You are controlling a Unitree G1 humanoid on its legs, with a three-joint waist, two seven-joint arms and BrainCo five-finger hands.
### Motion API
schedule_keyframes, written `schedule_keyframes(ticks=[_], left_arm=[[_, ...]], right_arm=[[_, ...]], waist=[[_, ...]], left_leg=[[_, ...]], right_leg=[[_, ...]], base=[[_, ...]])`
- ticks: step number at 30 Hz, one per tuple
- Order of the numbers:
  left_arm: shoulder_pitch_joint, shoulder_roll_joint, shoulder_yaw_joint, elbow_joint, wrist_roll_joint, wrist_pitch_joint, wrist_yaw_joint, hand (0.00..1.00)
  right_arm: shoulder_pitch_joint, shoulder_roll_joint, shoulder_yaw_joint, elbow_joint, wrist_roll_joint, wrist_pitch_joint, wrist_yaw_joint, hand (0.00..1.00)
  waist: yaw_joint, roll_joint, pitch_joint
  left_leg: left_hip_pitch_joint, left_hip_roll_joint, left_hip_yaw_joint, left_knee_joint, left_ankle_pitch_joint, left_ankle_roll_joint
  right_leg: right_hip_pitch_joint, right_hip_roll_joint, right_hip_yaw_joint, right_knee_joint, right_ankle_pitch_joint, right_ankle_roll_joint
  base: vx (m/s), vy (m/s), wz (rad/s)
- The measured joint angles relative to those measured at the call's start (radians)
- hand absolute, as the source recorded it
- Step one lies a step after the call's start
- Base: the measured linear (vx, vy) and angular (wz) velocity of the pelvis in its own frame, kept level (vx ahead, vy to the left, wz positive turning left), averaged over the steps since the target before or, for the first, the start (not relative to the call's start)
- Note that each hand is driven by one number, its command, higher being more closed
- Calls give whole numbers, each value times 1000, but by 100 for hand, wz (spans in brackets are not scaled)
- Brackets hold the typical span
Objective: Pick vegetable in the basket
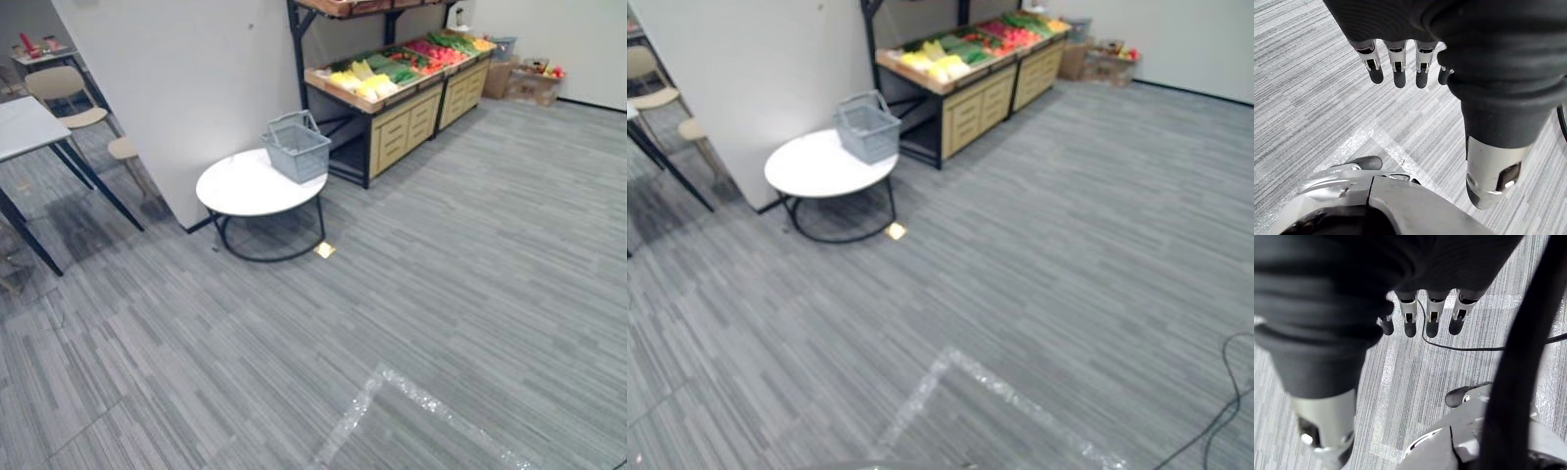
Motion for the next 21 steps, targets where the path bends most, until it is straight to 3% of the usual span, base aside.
schedule_keyframes(ticks=[3, 8, 21], left_arm=[[-4, -4, 28, 12, -1, 0, 2, 0], [-12, -4, 33, 17, -2, -1, 16, 0], [-19, -3, 21, 18, -12, -2, 17, 0]], right_arm=[[-7, 1, 0, 0, -3, 0, -6, 0], [-22, 2, -3, -1, -16, -1, -10, 0], [-26, 2, 3, -6, -69, -19, -27, 0]], waist=[[0, 9, 4], [3, 5, 22], [22, -5, 29]], left_leg=[[8, 0, 4, -6, -2, -3], [32, 3, 7, -18, -8, -19], [30, 9, 11, -18, -7, -20]], right_leg=[[17, 2, -5, -18, 0, 0], [38, 8, -8, -32, -2, 3], [39, 13, -12, -39, -2, 3]], base=[[90, -4, 1], [17, -15, 0], [-32, -31, 0]])
